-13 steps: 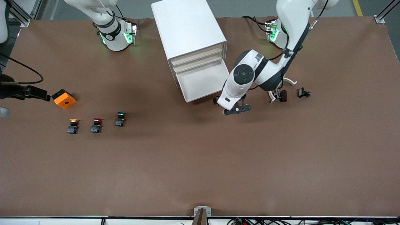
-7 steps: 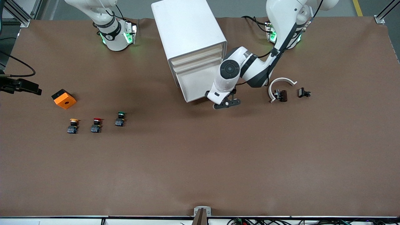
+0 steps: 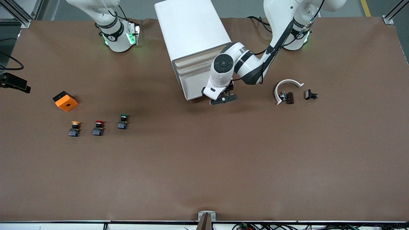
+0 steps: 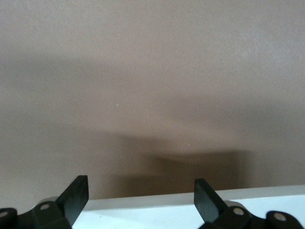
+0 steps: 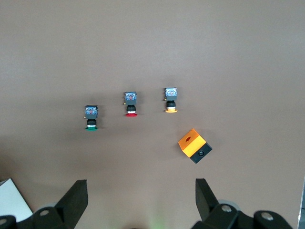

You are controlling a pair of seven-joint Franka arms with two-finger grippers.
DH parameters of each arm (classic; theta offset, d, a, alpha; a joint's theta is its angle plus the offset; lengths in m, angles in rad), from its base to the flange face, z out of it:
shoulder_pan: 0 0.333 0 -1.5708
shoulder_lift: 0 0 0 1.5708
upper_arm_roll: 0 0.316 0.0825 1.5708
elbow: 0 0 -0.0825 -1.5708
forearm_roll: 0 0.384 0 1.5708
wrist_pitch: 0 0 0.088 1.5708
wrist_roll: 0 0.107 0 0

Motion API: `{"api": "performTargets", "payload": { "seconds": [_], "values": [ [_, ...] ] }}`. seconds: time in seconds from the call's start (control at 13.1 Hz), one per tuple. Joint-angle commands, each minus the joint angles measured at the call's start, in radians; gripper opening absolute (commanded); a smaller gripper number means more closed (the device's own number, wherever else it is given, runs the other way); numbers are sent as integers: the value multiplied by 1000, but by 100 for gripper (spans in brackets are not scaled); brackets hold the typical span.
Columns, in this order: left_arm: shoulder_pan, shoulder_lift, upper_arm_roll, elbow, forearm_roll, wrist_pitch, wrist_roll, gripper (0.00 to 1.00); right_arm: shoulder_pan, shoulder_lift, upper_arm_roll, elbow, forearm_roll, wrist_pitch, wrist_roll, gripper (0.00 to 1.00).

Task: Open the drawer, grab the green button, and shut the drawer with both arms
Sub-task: 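Push the drawer into the cabinet with the left gripper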

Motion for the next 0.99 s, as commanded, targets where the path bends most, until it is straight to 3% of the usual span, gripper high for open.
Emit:
{"api": "performTargets", "payload": {
  "seconds": [0.0,0.3,0.53,0.91],
  "values": [
    [-49,26,4,25,15,4,-58,100,-16,-11,12,1,18,-16,-15,100],
    [-89,38,1,45,14,4,-138,100,-1,-56,24,-2,35,-39,-35,100],
    [-112,47,-1,56,3,1,-192,100,-4,-60,20,-2,33,-28,-135,100],
    [-134,55,-25,77,-30,-11,-232,100,-7,-60,18,0,36,-33,-124,100]
  ]
}}
